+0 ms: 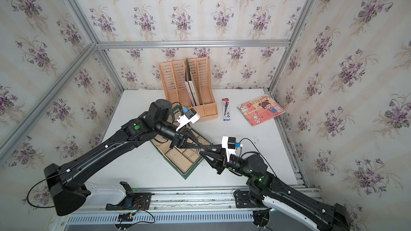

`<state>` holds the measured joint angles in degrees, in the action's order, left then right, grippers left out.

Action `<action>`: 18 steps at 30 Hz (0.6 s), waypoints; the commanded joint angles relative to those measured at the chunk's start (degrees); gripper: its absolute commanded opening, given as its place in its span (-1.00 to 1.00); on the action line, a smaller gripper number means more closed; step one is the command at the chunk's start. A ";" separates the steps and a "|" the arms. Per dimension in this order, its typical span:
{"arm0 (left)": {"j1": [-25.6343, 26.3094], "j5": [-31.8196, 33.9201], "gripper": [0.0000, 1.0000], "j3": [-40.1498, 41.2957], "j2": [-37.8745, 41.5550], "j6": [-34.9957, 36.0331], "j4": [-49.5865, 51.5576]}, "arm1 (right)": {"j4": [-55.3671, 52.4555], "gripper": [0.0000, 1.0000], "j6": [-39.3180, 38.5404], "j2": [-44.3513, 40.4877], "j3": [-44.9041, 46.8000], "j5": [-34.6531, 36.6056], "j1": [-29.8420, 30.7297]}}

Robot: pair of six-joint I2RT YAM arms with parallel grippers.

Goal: Put jewelry chain into jewelry box
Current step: Pick up the necklace from the center of the board.

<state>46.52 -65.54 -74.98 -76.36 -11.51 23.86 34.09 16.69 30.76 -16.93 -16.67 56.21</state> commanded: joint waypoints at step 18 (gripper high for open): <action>0.06 0.15 -1.00 0.69 0.83 0.72 -0.30 | 2.24 -0.67 -1.76 1.22 -0.97 6.94 1.41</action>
<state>46.57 -65.28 -74.43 -75.81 -11.53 23.86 34.54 15.40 31.92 -17.47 -11.29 57.47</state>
